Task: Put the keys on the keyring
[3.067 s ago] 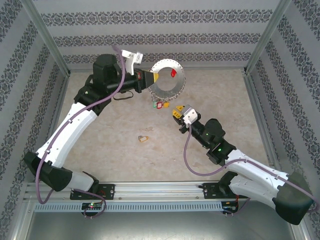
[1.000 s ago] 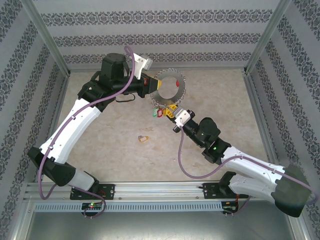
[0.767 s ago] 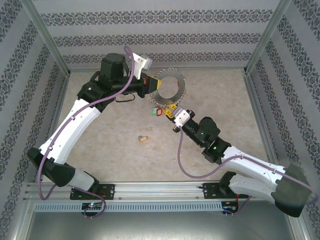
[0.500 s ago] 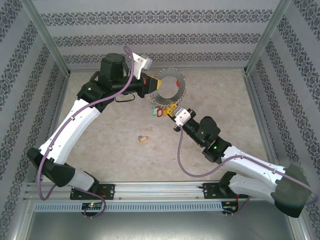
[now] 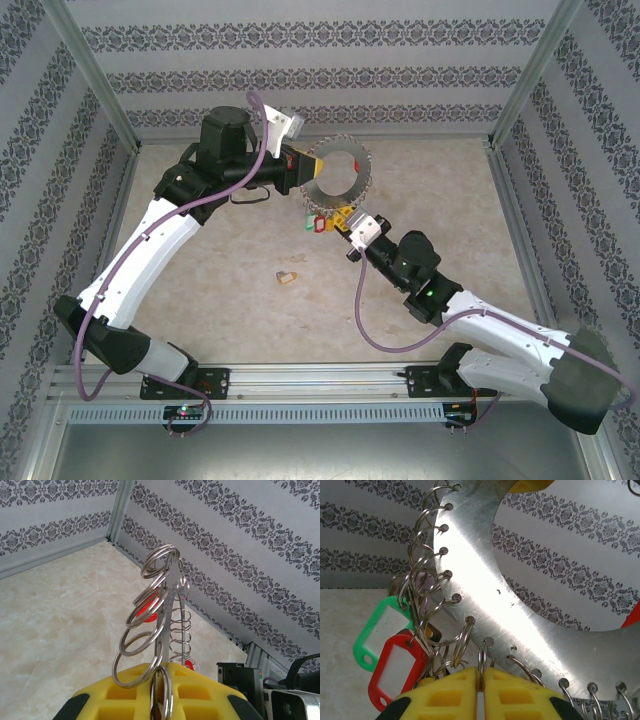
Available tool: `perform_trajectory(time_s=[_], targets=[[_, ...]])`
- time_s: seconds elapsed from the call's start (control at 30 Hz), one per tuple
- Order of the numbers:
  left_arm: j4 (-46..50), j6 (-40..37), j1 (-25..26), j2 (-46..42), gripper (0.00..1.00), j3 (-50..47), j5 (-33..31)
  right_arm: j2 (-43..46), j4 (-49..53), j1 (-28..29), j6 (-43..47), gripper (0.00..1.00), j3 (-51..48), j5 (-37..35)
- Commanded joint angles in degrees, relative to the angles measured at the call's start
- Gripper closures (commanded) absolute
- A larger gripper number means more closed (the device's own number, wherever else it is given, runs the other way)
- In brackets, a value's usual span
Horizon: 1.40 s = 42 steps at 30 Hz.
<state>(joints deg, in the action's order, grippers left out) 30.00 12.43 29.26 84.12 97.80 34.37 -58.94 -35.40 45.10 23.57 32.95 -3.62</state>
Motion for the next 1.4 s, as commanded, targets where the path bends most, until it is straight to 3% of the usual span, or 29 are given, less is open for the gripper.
perform_trajectory(time_s=[0.0, 0.43, 0.57, 0.73, 0.93, 1.17, 1.37], targets=[[-4.0, 1.2, 0.7, -2.3, 1.0, -0.4, 1.7, -0.1, -1.9, -0.3, -0.4, 0.86, 1.7, 0.6], [-4.1, 1.5, 0.8, -2.3, 1.0, -0.6, 1.2, 1.4, 0.2, -1.3, -0.5, 0.97, 1.1, 2.0], [-6.9, 5.4, 0.7, -3.3, 1.0, -3.2, -3.1, 1.2, 0.3, -1.3, -1.3, 1.0, 1.2, 3.0], [-16.7, 14.0, 0.2, -6.6, 1.0, -12.2, -7.1, 2.7, 2.5, -3.2, -4.5, 1.0, 1.4, 6.7], [-32.6, 23.9, -0.5, -9.8, 1.0, -23.5, -6.9, 4.0, 6.1, -6.0, -8.2, 1.0, 2.1, 13.8], [-40.5, 30.4, -0.5, -11.5, 1.0, -30.8, -9.6, 3.7, 8.1, -8.7, -14.1, 1.0, 3.4, 19.5], [-40.5, 31.9, -0.6, -12.7, 0.81, -35.5, -10.1, 2.3, 12.0, -11.0, -17.0, 1.0, 5.5, 22.0]])
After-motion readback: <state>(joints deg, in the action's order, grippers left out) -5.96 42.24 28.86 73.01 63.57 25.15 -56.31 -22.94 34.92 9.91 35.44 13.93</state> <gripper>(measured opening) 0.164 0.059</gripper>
